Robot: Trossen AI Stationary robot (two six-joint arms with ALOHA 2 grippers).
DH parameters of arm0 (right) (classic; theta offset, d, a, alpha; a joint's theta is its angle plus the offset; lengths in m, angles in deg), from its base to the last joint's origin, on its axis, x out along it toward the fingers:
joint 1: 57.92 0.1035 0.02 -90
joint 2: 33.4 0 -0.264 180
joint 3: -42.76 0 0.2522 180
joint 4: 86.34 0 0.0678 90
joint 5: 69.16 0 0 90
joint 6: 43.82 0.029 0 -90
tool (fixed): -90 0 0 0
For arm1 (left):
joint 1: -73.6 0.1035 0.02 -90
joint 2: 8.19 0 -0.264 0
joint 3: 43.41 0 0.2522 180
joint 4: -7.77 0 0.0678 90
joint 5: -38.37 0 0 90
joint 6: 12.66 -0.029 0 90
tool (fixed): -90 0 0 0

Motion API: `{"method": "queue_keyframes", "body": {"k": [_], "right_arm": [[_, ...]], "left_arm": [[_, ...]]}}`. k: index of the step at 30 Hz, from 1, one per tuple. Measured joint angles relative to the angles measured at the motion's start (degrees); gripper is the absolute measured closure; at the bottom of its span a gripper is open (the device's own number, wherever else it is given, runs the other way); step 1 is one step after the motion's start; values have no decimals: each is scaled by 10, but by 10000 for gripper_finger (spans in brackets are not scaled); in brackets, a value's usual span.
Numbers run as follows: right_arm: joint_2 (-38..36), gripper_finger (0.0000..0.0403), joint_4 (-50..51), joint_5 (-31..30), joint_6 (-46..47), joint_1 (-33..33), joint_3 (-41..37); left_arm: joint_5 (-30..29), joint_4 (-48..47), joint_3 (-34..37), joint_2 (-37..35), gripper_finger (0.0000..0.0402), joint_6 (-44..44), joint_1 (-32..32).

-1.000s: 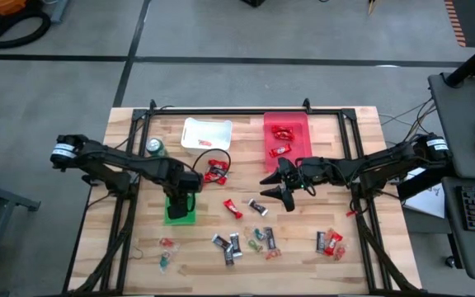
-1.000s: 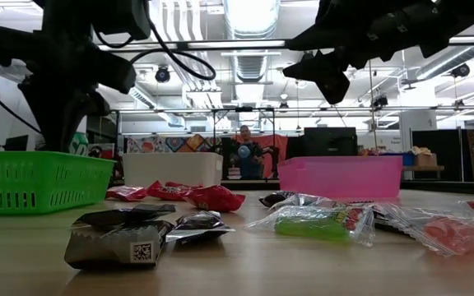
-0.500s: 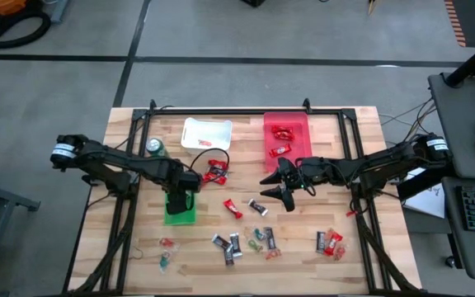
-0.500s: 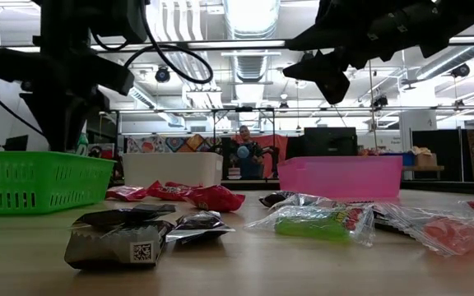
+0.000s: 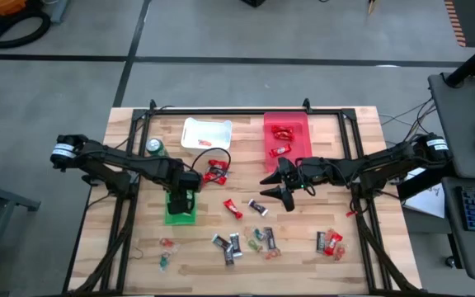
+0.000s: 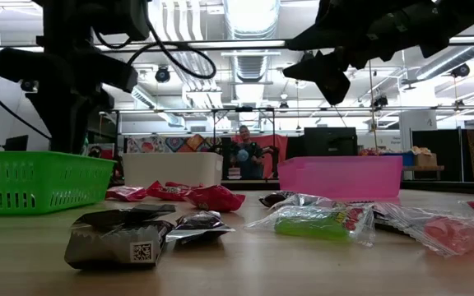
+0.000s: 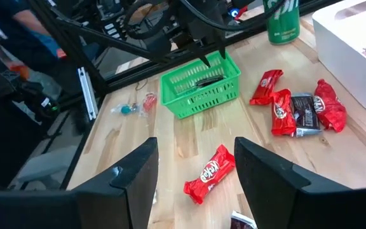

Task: Organize candy in baskets
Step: Put the red chocolate into the pink bin

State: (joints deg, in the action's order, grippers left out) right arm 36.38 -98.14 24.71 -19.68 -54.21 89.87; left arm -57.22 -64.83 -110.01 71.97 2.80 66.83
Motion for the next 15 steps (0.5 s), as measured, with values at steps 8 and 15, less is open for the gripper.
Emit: {"method": "queue_keyframes", "body": {"k": [8,15], "right_arm": [[33,207,128,-46,43,0,52],[93,207,312,-83,18,0,157]], "left_arm": [[0,203,-6,-24,278,-141,-1],[0,374,-3,-12,278,-211,-1]]}}
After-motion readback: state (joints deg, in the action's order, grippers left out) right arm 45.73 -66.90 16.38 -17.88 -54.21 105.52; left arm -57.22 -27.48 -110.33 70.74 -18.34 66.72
